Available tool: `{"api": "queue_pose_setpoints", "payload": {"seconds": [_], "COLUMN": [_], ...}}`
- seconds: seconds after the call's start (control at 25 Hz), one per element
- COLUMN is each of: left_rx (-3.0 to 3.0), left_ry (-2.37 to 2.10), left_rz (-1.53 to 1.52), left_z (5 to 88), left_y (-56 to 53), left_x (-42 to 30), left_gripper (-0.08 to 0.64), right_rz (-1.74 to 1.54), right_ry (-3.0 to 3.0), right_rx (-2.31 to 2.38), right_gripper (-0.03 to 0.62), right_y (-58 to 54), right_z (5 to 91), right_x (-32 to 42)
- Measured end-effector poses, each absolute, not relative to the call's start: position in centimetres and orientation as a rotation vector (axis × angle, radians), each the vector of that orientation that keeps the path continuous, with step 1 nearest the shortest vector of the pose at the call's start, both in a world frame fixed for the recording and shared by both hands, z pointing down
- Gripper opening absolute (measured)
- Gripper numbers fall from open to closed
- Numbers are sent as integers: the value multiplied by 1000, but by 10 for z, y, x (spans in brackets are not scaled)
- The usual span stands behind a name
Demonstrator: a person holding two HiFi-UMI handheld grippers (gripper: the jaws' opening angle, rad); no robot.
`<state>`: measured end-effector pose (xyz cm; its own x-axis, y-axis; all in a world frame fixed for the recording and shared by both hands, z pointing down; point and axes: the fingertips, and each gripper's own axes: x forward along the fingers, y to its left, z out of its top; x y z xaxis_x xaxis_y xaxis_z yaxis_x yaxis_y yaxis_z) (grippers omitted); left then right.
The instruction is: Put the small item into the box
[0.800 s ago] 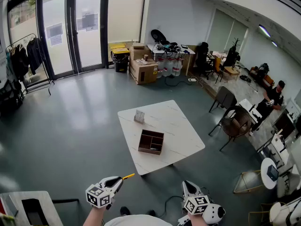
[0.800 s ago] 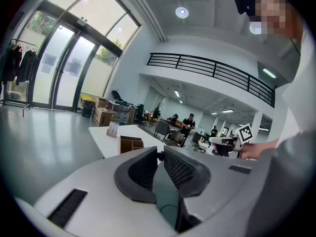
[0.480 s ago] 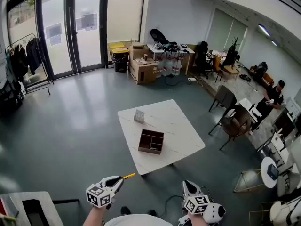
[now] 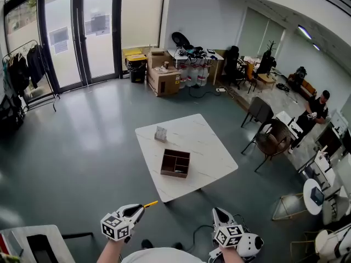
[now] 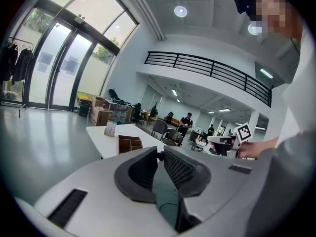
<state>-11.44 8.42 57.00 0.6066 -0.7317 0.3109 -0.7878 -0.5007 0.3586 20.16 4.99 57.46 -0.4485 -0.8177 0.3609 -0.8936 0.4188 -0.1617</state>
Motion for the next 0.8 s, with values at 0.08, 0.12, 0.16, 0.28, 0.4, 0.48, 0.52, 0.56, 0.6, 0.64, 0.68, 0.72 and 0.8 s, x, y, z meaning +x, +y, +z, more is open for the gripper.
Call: {"api": "queue_pose_setpoints", "payload": {"seconds": [0.08, 0.12, 0.16, 0.28, 0.4, 0.48, 0.52, 0.56, 0.6, 0.64, 0.68, 0.72, 0.8], "left_rx": [2372, 2374, 2375, 2375, 2372, 2376, 2379, 2382, 2385, 2386, 2386, 2384, 2386], "left_ry": [-1199, -1194, -1190, -1172, -1150, -1137, -1131, -1127, -1126, -1125, -1123, -1119, -1102], "left_rz": [162, 163, 165, 169, 170, 169, 168, 166, 163, 161, 158, 155, 145], "left_z": [569, 569, 570, 574, 577, 579, 580, 581, 581, 582, 584, 587, 590], "left_y": [83, 83, 84, 87, 90, 90, 90, 90, 89, 87, 86, 85, 86], "left_x": [-117, -119, -122, -128, -134, -139, -141, -144, -148, -152, -156, -159, -163], "left_gripper": [51, 51, 51, 51, 51, 51, 51, 51, 51, 51, 51, 51, 51], "right_rz": [492, 495, 496, 501, 494, 486, 484, 485, 486, 486, 485, 485, 493], "right_ry": [-2440, -2436, -2430, -2408, -2390, -2383, -2378, -2371, -2365, -2358, -2351, -2341, -2317], "right_rx": [1514, 1517, 1522, 1539, 1544, 1545, 1545, 1543, 1541, 1539, 1536, 1534, 1538], "right_gripper": [29, 29, 29, 29, 29, 29, 29, 29, 29, 29, 29, 29, 29], "right_y": [50, 51, 52, 56, 60, 64, 67, 69, 72, 74, 77, 80, 87], "right_z": [574, 574, 574, 576, 575, 574, 574, 574, 574, 575, 577, 580, 585], "right_x": [199, 198, 196, 191, 184, 178, 175, 172, 168, 164, 160, 157, 153]}}
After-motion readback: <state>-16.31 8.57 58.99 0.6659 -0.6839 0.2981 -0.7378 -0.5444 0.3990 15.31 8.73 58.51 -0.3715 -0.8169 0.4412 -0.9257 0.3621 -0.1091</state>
